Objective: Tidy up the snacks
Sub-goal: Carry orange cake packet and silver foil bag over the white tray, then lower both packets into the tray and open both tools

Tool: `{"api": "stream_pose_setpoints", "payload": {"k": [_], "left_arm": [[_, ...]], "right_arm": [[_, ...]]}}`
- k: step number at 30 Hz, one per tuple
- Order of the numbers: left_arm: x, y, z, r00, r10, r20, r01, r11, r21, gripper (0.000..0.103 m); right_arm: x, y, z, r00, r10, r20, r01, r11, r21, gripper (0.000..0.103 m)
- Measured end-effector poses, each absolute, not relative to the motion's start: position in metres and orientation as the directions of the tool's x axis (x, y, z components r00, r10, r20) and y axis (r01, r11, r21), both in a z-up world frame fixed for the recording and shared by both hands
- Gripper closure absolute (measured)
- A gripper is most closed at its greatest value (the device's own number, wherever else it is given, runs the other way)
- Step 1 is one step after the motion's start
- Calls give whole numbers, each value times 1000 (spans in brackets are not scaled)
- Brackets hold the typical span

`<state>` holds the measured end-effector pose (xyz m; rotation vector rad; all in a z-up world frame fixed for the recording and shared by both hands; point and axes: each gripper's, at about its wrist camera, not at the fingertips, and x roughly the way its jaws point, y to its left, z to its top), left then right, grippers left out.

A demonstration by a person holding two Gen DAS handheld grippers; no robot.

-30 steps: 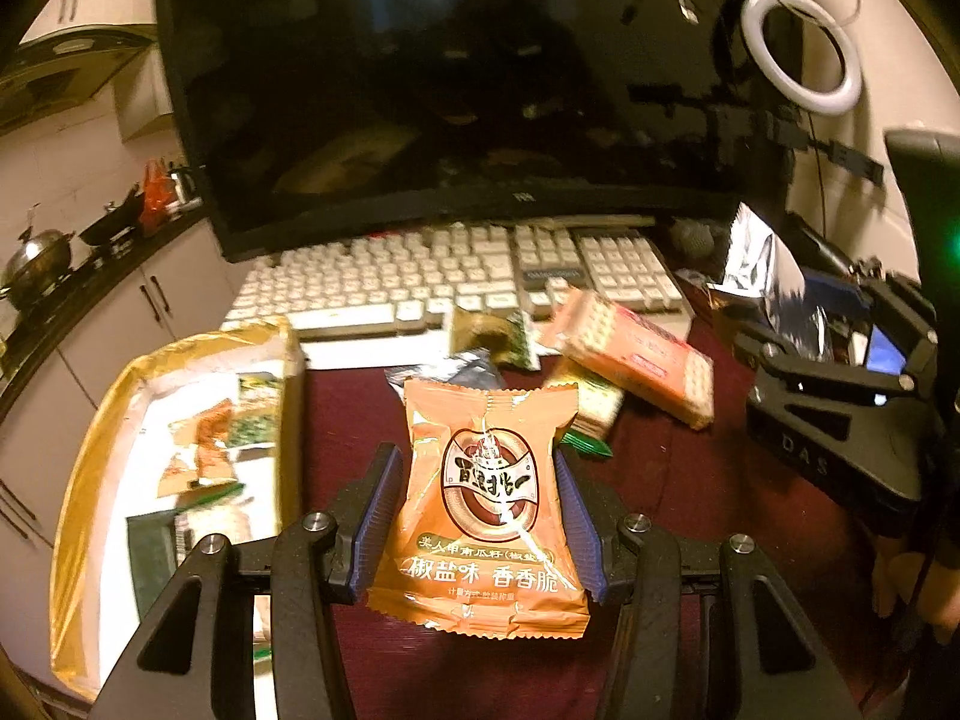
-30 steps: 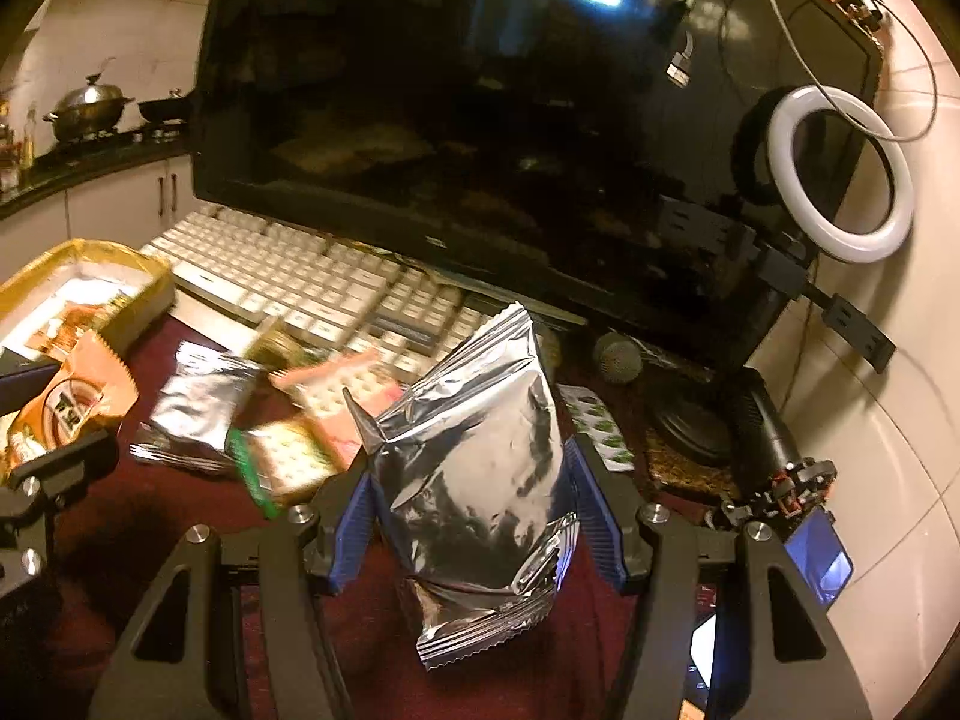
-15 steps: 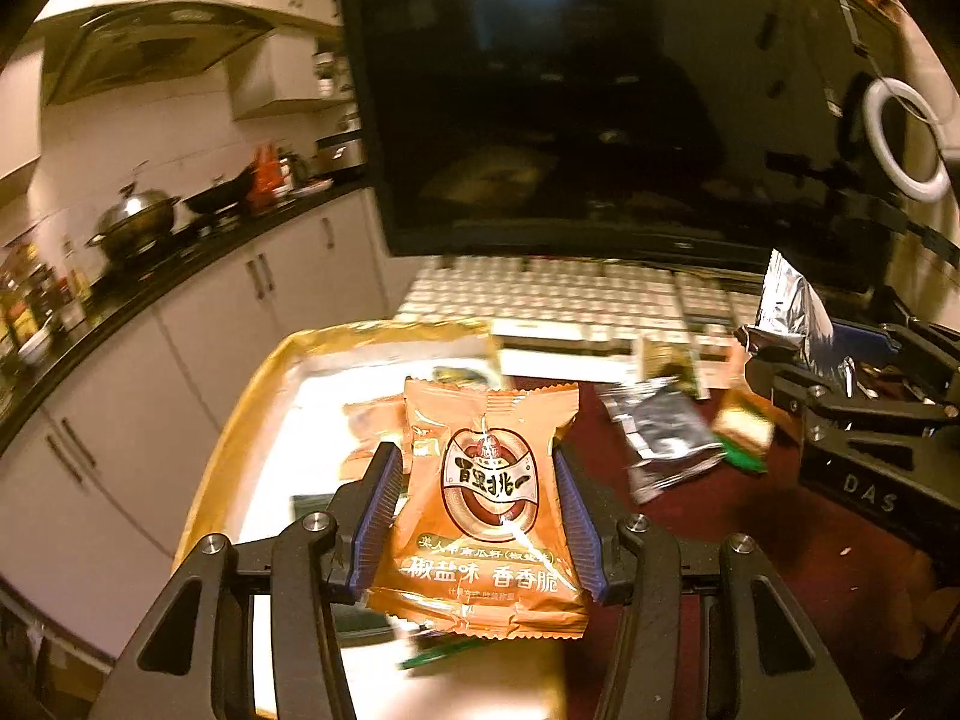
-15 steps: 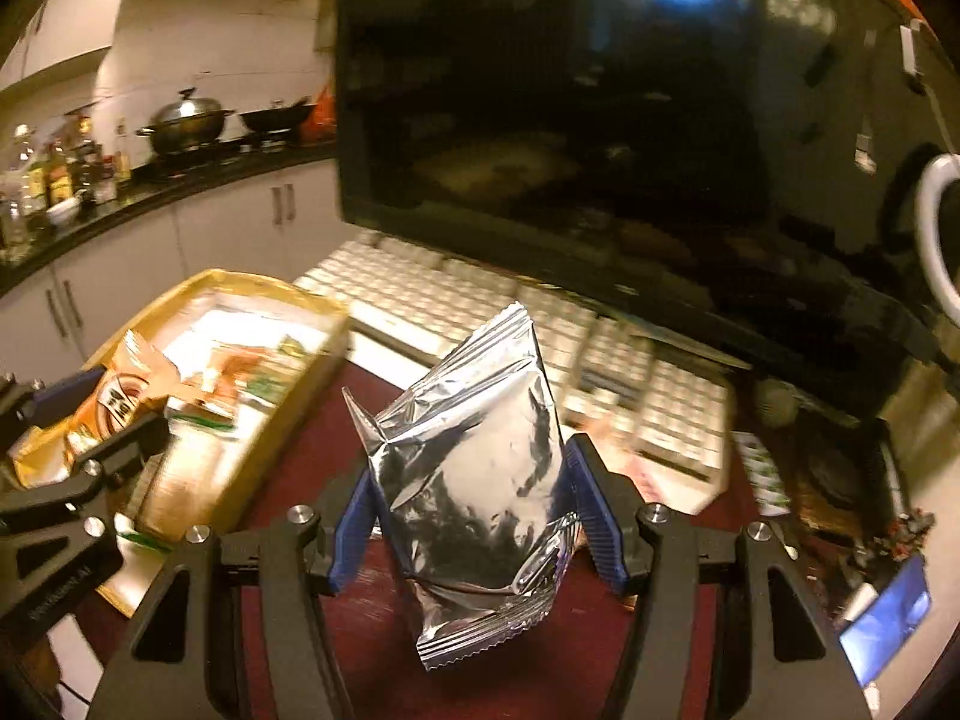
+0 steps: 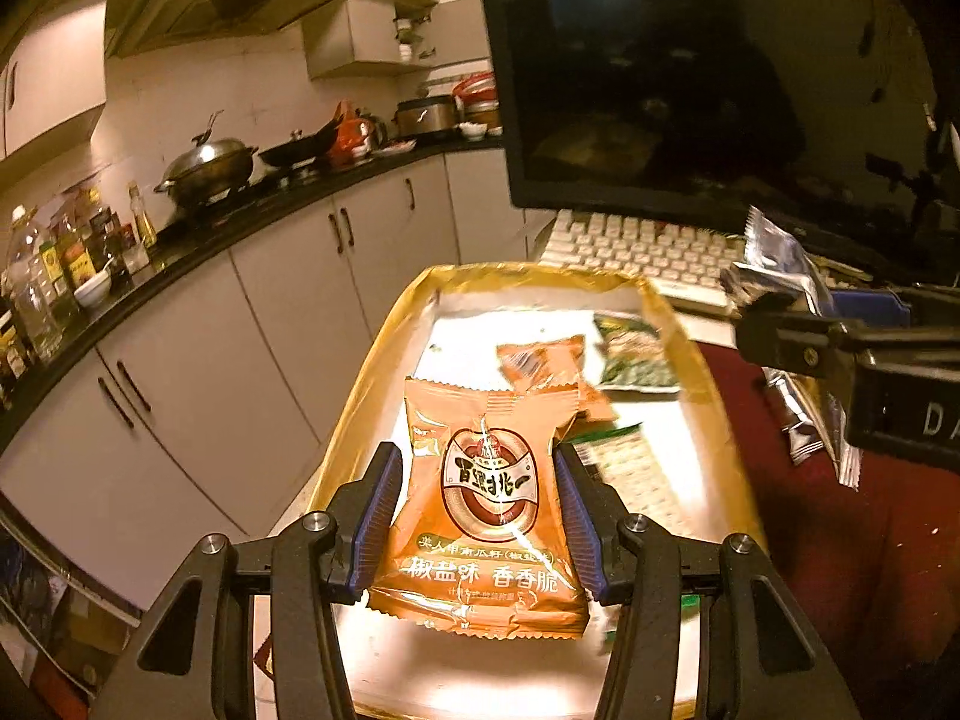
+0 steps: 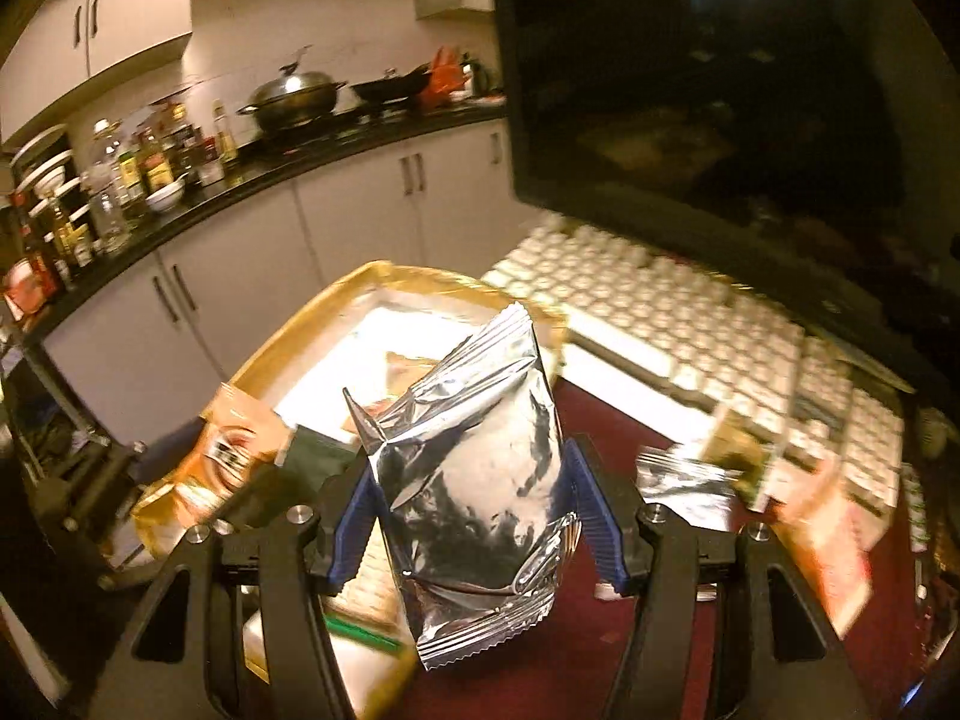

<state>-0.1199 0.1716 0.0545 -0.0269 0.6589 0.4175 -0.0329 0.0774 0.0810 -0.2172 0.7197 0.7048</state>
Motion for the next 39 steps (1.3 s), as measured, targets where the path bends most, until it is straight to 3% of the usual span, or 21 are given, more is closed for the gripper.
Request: {"api": "stream_pose_setpoints", "payload": {"k": [9, 39], "left_arm": [[-117, 186, 39, 684, 376, -625, -403, 909, 106, 49], [-111, 189, 26, 662, 378, -647, -406, 907, 114, 49]], "right_arm": [[-17, 125, 63, 471, 508, -722, -683, 728, 67, 43], [0, 136, 31, 426, 473, -771, -673, 735, 79, 42]]}}
